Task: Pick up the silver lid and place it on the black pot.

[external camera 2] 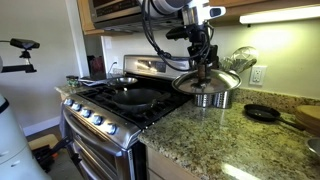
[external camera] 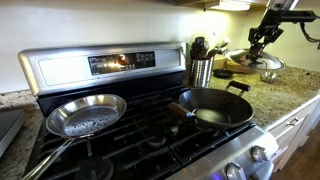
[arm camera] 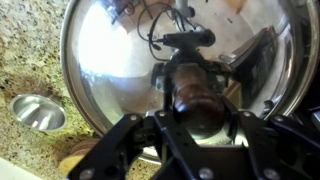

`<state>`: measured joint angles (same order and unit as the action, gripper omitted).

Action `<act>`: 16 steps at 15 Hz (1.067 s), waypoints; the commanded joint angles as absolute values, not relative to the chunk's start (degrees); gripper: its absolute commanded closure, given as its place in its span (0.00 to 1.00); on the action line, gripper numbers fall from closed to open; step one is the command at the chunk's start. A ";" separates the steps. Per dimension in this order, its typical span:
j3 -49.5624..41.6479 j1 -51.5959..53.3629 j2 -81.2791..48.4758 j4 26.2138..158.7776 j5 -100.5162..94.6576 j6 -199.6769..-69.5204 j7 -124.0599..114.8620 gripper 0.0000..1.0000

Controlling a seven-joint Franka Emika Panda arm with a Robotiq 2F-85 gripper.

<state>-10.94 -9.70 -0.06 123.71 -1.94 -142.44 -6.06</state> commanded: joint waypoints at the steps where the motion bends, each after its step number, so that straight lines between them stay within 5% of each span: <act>1: -9.00 -8.61 4.28 125.03 -2.02 -140.53 -5.56 0.80; 16: 2.43 1.92 5.82 131.86 3.04 -142.56 0.97 0.80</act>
<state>1.30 -0.04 2.62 128.34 0.27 -142.10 -2.37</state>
